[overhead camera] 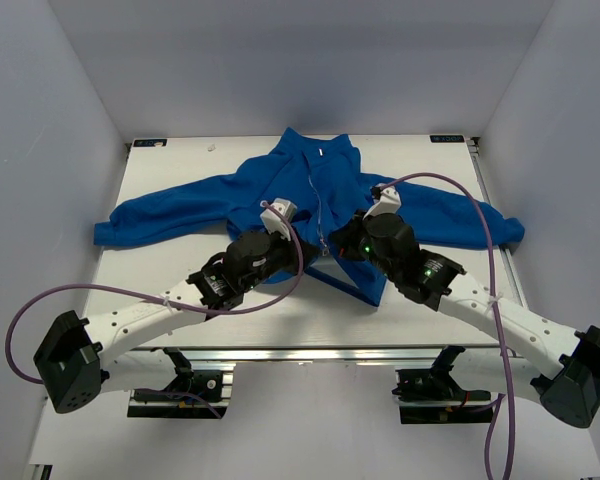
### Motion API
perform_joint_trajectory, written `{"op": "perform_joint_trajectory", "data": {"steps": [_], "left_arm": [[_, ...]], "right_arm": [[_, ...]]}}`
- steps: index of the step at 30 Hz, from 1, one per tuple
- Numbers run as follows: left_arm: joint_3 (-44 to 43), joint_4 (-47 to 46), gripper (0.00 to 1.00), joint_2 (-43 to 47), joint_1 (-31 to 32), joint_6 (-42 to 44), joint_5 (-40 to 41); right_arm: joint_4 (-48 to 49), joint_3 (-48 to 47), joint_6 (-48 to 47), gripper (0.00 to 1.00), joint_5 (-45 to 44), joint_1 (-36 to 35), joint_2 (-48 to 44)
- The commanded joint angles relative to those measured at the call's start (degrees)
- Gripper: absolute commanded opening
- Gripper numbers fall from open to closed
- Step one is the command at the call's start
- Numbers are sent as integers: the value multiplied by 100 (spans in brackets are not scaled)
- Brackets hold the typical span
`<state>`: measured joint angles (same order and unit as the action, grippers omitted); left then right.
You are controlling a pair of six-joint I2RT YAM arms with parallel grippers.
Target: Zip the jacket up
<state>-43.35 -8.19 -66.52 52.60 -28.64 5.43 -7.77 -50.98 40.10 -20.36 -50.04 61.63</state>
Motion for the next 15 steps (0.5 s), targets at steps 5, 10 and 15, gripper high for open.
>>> {"op": "perform_joint_trajectory", "data": {"steps": [5, 10, 15], "left_arm": [[310, 1108, 0, 148, 207, 87, -527], [424, 1153, 0, 271, 251, 43, -446], [231, 950, 0, 359, 251, -27, -473]], "right_arm": [[347, -553, 16, 0, 278, 442, -142], [162, -545, -20, 0, 427, 469, -63], [39, -97, -2, 0, 805, 469, -2]]}}
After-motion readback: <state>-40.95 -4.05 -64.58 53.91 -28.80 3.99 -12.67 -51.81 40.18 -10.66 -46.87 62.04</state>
